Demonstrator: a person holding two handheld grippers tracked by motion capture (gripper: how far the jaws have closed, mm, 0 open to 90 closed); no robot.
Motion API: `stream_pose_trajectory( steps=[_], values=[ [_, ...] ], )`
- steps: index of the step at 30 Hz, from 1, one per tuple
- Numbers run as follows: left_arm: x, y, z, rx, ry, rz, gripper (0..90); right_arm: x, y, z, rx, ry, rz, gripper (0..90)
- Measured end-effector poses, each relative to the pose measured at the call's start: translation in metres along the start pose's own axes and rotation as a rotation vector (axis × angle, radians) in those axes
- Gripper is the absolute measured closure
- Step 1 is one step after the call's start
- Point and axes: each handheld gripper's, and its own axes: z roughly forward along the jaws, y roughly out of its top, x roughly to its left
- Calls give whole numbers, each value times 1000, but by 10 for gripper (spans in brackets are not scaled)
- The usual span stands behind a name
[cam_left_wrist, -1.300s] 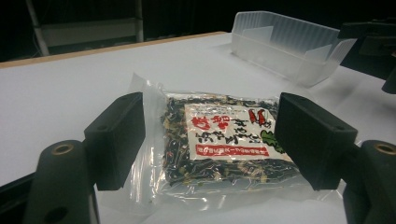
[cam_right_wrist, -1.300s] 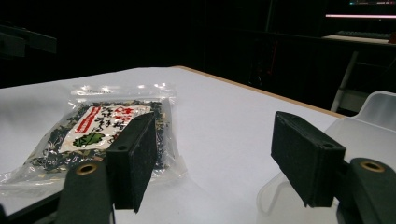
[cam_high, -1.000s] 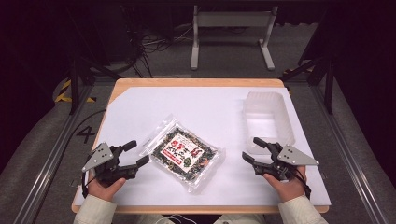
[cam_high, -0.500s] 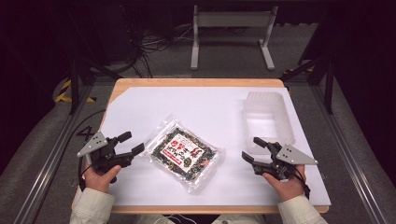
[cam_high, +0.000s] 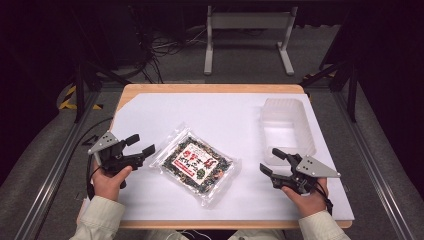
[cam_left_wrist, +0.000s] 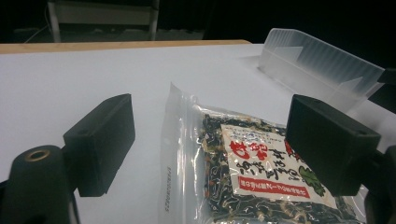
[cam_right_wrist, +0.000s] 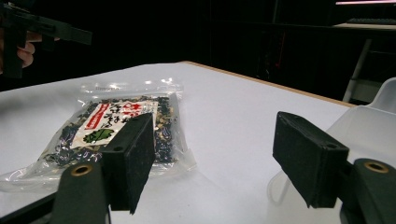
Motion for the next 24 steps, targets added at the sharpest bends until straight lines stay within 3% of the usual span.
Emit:
stream_pose_trajectory(
  steps=[12,24],
  values=[
    [11,-12,28,155,11,-59,264,1,-2,0,19,-1,-5,296],
    [12,-24,42,287,5,-76,301,3,-3,-1,27,1,-5,293]
  ],
)
